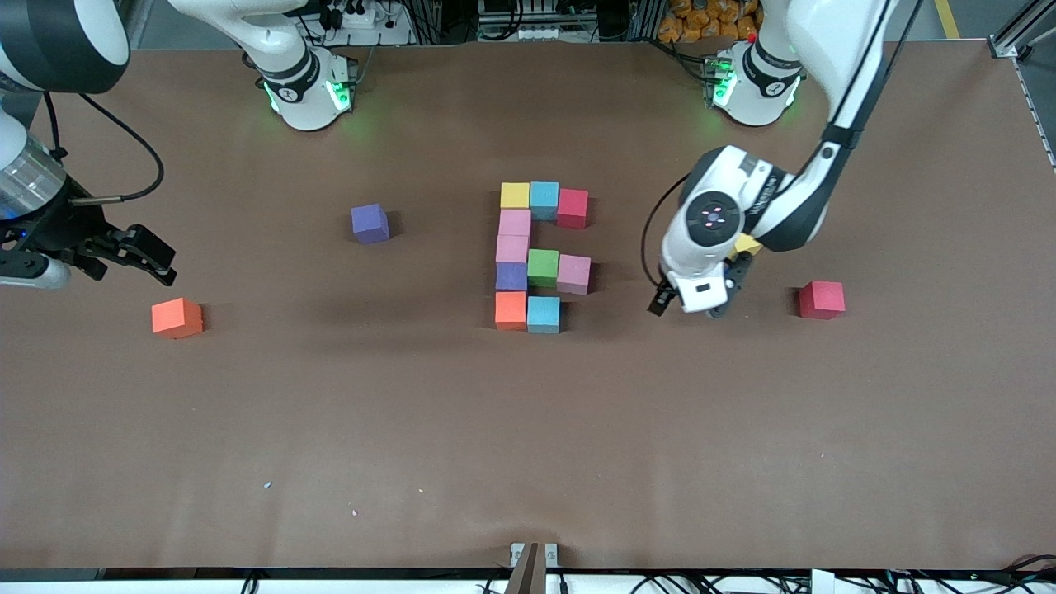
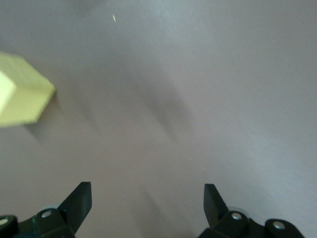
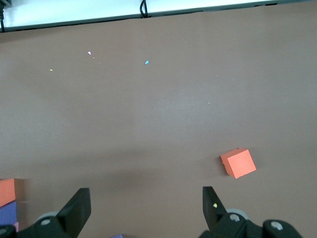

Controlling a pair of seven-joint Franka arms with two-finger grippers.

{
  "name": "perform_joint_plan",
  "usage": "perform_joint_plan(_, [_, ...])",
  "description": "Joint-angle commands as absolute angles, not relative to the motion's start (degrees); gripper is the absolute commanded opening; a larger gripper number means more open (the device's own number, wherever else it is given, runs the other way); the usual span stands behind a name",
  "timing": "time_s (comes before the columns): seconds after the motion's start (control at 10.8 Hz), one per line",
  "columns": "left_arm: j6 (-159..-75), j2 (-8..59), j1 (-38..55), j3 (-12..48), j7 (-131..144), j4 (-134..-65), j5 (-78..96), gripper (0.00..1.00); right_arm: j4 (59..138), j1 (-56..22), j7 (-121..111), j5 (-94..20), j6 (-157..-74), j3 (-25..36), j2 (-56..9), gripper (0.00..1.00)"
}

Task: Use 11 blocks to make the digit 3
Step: 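Open the left gripper and move it to the yellow block, then grasp the yellow block with the left gripper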

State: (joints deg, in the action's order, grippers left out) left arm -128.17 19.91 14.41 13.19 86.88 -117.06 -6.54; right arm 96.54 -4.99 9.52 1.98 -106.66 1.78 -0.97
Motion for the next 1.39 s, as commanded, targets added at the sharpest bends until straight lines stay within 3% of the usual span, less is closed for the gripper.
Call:
perform_joint_plan(0.0, [-130.9,13.7,10.2,13.6,76.5,-125.4,-7.5,1.0,95.2,-3.8,9.0,1.4,-105.9,1.1,-1.8,1.0])
perform_joint_plan(0.56, [-131.0,12.2,3.4,13.6,52.2,-133.3,-7.5,1.0,95.1,-3.9,9.0,1.4,-106.1,1.1,-1.8,1.0])
perform_joint_plan(1.3, [-131.0,12.7,-4.4,14.4,36.3,-136.9,-5.8,1.0,95.1,-4.0,9.0,1.5,-105.9,1.1,-1.7,1.0])
